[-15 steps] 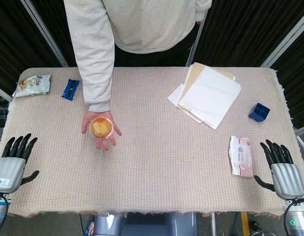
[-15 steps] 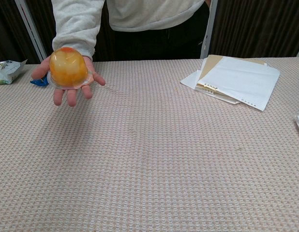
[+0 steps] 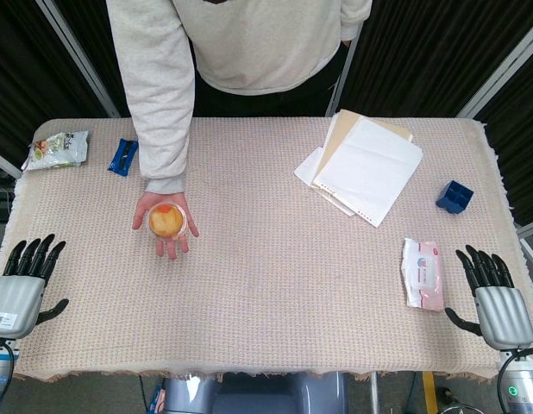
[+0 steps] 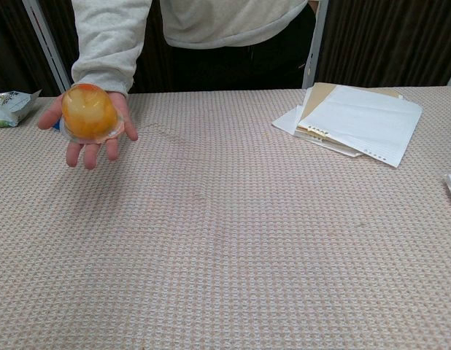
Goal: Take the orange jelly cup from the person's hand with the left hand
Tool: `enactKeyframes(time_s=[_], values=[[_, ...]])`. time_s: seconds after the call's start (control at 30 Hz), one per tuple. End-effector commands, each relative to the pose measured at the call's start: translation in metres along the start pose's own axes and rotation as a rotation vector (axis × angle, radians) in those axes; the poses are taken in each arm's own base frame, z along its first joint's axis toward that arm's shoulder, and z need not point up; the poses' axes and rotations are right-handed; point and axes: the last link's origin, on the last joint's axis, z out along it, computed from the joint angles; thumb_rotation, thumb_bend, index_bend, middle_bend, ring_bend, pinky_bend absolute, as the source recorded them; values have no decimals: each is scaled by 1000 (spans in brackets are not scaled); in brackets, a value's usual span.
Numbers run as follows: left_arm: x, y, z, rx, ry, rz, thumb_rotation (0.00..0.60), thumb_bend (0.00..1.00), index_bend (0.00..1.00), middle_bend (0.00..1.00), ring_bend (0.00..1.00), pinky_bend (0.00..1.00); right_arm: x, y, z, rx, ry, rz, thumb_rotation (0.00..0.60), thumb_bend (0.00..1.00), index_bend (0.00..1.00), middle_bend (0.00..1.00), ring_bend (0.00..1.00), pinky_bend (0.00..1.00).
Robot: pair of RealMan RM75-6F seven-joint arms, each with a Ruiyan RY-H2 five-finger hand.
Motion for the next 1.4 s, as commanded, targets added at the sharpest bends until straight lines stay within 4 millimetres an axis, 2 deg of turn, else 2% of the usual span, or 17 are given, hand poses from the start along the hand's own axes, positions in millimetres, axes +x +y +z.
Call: enactKeyframes(time_s=[0.03,0.27,0.37,0.43,0.5,0.67,0.8,1.07,1.2,1.4], values=[[0,0,1,-3,-1,0,600,195,2,0,0,0,0,0,1,-1,-1,1,600,117,27,0,0,0],[6,6,11,-45,6,17,600,195,7,0,0,8,-2,0,3,-7,-8,0,600,116,27,0,0,0],[18,14,23,-71,17,31,600,201,87,0,0,70,-2,0,3,-10,-12,2,600,117,27,0,0,0],[31,22,34,-89,34,52,600,207,138,0,0,123,-1,1,3,-11,-12,3,600,117,28,0,0,0],[42,30,46,-101,34,64,600,208,146,0,0,148,-1,1,2,-10,-13,2,600,117,29,0,0,0],[65,53,77,-125,-37,63,600,223,147,0,8,159,-1,1,2,-8,-20,-2,600,118,30,0,0,0],[74,70,100,-141,-66,106,600,232,150,0,27,170,-1,1,2,-9,-25,-2,600,117,30,0,0,0],[74,109,134,-148,-104,135,600,238,153,0,27,169,-2,2,3,-10,-36,0,600,118,31,0,0,0],[70,126,143,-160,-124,140,600,291,155,0,35,170,-2,2,3,-9,-39,0,600,117,31,0,0,0],[63,149,151,-179,-153,166,600,292,161,2,48,174,-2,2,3,-10,-45,4,600,116,31,0,0,0]])
